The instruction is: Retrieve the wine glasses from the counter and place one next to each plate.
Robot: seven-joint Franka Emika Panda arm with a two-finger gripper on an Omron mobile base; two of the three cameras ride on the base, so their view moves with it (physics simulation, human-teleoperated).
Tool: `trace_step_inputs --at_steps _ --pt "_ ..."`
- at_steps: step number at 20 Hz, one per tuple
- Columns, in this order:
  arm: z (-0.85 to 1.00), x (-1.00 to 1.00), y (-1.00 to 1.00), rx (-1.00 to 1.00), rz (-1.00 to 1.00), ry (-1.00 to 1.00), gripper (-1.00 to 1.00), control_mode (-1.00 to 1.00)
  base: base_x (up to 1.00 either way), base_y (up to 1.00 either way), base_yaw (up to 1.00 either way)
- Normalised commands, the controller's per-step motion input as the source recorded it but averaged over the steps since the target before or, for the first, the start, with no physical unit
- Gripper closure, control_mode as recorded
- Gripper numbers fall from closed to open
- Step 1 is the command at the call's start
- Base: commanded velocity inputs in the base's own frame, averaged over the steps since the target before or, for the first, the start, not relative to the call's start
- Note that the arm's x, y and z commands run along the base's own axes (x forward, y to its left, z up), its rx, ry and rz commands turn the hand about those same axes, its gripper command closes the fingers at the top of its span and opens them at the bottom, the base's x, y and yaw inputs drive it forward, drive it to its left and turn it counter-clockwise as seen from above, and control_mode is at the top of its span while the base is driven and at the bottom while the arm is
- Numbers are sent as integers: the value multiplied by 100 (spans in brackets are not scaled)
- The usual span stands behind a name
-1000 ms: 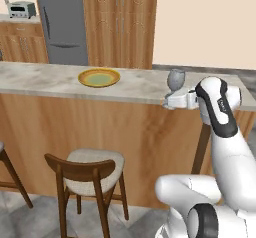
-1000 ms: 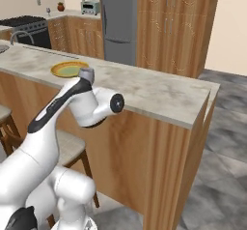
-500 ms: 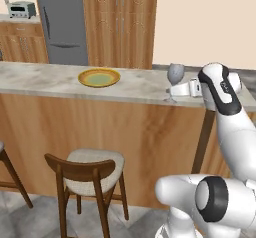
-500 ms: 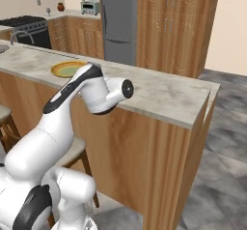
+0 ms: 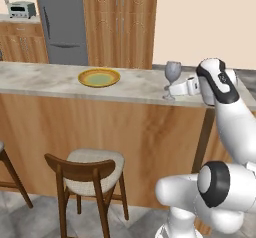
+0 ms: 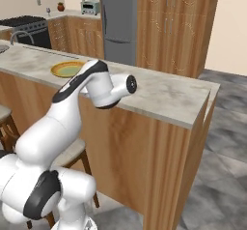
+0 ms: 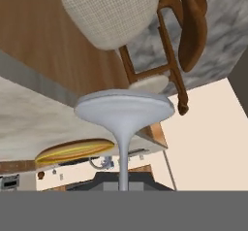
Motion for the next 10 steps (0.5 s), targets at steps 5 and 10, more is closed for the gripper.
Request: trace_step_inputs --at_steps 5,10 --pt "-1 26 5 -5 0 -6 100 -100 0 0 0" --pt "0 16 32 0 0 0 100 -100 0 0 0"
